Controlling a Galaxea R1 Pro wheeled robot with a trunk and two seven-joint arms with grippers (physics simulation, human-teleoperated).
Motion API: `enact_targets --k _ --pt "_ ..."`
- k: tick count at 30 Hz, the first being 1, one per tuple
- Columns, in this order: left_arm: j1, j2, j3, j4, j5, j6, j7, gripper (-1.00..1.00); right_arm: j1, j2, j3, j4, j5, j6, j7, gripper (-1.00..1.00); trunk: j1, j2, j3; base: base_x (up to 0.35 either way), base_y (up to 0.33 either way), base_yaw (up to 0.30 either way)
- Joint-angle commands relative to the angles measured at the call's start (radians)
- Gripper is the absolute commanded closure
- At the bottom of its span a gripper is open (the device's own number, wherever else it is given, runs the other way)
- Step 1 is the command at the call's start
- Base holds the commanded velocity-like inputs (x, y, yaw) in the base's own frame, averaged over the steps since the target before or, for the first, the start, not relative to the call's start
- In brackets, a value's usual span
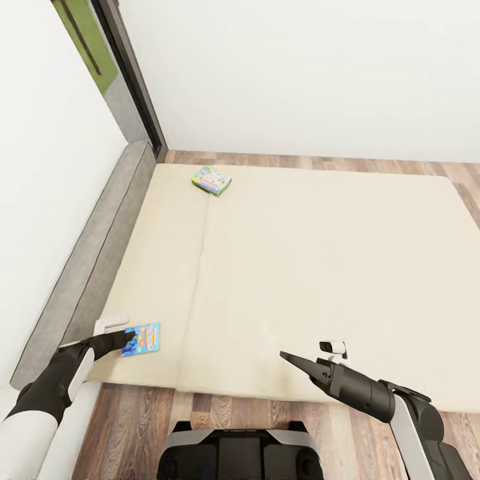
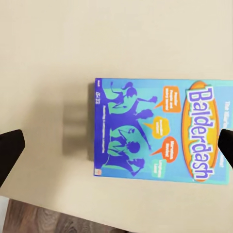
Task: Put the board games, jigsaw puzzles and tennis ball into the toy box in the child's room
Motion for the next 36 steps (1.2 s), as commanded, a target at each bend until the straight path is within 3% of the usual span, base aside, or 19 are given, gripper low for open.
enact_targets --k 1,16,36 --pt "-0.002 0.000 0.002 -0.002 0.008 0.006 -0.003 -1.00 0.000 0.000 0.000 0.000 -0.001 0.005 0.001 -1.00 0.000 -0.002 -0.003 0.000 0.000 0.099" --pt "-0.014 -0.002 0.002 -0.007 0.010 -0.002 -0.007 -1.00 0.000 -0.001 0.001 0.004 0.001 -0.039 -0.003 -1.00 0.000 -0.002 -0.016 0.000 0.000 0.065" --pt "-0.015 -0.003 0.000 -0.007 0.009 -0.044 -0.009 -1.00 0.000 0.000 0.001 0.010 0.001 -0.061 -0.030 -1.00 0.000 -0.002 -0.009 0.000 0.000 -0.092"
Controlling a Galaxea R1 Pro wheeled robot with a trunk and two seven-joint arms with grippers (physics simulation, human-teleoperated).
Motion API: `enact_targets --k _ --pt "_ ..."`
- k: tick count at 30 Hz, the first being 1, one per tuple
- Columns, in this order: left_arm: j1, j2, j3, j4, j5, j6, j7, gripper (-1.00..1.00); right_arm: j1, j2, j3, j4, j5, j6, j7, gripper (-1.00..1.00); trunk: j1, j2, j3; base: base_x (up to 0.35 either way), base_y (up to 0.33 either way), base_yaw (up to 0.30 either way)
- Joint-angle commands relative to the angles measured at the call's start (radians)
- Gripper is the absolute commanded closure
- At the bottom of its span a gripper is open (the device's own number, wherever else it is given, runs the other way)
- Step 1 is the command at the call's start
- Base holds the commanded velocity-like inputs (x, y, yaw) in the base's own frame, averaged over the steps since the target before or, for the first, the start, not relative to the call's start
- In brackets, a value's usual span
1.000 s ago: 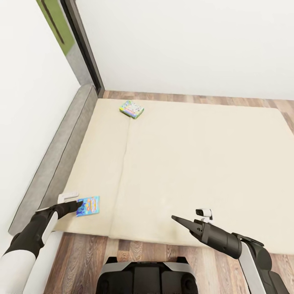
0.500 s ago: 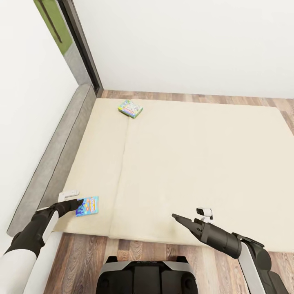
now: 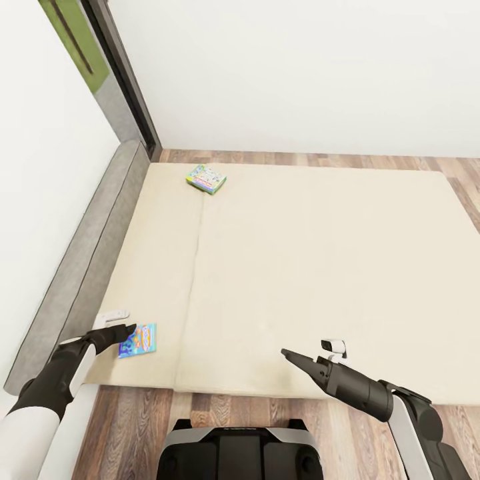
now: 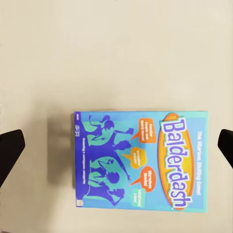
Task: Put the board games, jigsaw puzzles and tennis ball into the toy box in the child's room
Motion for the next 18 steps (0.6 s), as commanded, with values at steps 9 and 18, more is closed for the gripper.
enact_targets --k 9,18 --pt "0.000 0.001 0.002 -0.001 0.008 0.006 -0.002 -1.00 0.000 0.000 0.000 0.000 -0.002 0.005 -0.001 -1.00 0.001 -0.001 -0.001 0.000 0.000 -0.005" --pt "0.000 0.000 0.002 -0.001 0.008 0.006 -0.002 -1.00 0.000 0.000 0.000 0.000 -0.002 0.005 -0.002 -1.00 0.001 -0.001 -0.006 0.000 0.000 -0.064"
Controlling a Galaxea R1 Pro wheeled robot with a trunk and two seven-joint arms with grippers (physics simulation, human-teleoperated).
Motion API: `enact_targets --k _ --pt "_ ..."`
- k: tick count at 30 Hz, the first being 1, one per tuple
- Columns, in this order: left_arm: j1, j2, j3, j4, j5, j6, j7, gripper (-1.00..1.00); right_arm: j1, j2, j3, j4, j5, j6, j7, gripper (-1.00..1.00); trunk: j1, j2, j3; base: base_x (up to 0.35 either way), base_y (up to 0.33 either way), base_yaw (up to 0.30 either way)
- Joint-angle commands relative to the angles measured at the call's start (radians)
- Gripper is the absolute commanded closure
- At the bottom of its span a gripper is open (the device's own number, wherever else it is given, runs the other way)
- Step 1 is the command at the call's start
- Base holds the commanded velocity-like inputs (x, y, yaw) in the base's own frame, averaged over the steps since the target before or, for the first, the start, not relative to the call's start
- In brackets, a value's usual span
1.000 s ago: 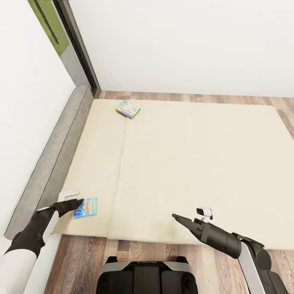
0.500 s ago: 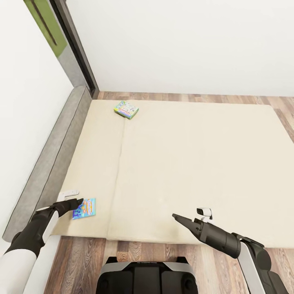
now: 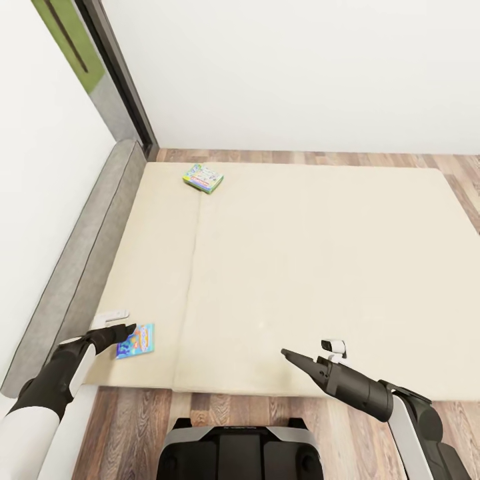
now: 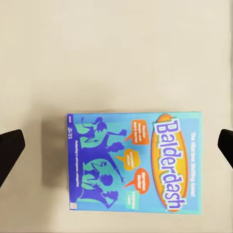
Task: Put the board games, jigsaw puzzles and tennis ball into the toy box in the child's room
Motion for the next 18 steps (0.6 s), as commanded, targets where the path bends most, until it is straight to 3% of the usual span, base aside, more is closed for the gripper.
enact_targets --k 1,18 --pt "0.000 0.000 0.002 -0.001 0.009 0.007 -0.002 -1.00 -0.001 0.000 0.000 0.000 -0.002 0.005 0.001 -1.00 0.001 -0.002 -0.002 0.000 0.000 -0.096" --pt "0.000 -0.001 0.002 -0.001 0.009 0.006 -0.001 -1.00 0.000 0.000 0.000 0.000 -0.002 0.005 0.000 -1.00 0.001 -0.002 -0.017 0.000 0.000 -0.086"
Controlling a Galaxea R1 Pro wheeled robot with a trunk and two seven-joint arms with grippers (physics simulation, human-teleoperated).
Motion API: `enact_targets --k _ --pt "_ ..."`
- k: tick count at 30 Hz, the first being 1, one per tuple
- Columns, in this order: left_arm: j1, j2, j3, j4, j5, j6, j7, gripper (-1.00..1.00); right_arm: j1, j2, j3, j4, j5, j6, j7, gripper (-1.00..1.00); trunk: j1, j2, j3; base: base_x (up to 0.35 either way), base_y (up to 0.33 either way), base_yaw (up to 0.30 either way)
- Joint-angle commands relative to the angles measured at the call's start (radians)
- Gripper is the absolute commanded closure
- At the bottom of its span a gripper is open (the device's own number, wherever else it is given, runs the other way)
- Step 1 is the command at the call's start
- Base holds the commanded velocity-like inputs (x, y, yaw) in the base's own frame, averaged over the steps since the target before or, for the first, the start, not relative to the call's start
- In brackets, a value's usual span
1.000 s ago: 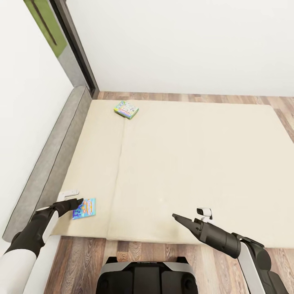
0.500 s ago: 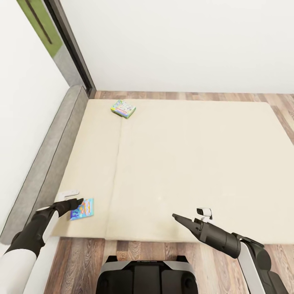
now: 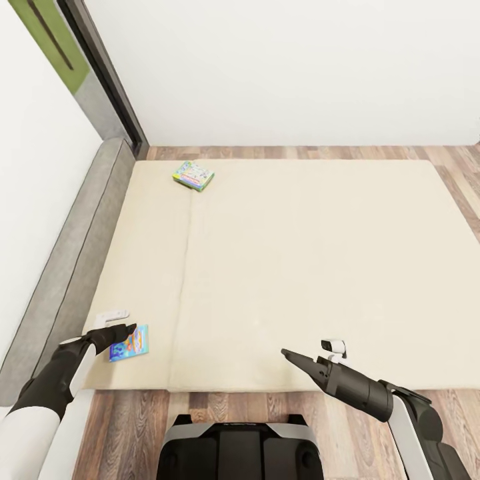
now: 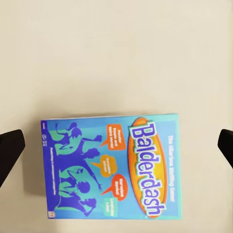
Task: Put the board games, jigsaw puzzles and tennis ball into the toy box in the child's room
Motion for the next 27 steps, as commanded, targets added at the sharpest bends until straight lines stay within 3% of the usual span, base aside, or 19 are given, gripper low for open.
enact_targets --k 1,27 --pt "0.000 0.000 0.002 -0.001 0.009 0.007 -0.002 -1.00 0.000 0.000 0.000 0.000 -0.002 0.005 0.001 -1.00 0.001 -0.002 -0.001 0.000 0.000 -0.021" --pt "0.000 0.004 0.004 0.001 0.006 0.007 -0.001 -1.00 0.000 0.000 0.001 0.000 -0.002 0.006 -0.036 -1.00 0.001 -0.002 -0.019 0.000 0.000 -0.003"
